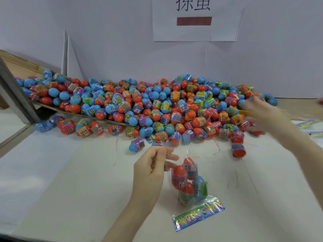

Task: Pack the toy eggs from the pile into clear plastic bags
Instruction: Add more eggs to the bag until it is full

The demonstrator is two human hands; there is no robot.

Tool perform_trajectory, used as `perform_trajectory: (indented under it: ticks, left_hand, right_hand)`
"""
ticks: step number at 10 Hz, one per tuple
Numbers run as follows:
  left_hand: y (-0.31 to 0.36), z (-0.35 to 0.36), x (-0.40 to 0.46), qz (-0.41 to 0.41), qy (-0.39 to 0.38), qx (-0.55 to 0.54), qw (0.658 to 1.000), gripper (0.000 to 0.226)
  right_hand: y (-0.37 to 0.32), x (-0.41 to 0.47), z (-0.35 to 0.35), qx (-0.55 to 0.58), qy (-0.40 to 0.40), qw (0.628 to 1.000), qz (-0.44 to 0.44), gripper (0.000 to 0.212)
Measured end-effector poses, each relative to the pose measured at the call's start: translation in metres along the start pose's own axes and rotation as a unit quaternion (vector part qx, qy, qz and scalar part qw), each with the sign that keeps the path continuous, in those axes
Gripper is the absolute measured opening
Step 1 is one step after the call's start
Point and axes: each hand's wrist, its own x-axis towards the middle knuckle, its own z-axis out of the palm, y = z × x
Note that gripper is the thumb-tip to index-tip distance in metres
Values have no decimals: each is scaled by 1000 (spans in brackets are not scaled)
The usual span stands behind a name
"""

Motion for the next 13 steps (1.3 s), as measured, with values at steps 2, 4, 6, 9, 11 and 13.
perform_trajectory:
  ticks: [2,4,6,9,11,13]
  left_hand:
    - [1,3,2,5,-5,-13,1000,30]
    - [3,1,13,-16,-22,-32,999,32]
    - [2,0,17,-32,-39,-39,998,32]
    - [0,-2,25,-95,-75,-114,986,32]
    - [-10,-8,20,-123,-122,-123,977,32]
    - [-17,-8,15,-93,-70,-39,992,12]
  right_hand:
    - [-53,-15,28,525,-28,850,-17,78]
    - [-65,-23,63,584,-101,806,0,37]
    - [-72,-29,65,569,2,821,39,51]
    - [-88,-41,56,669,-189,719,10,23]
    - [-84,-44,63,705,-127,697,32,23]
    - [-83,-49,66,705,-139,694,49,23]
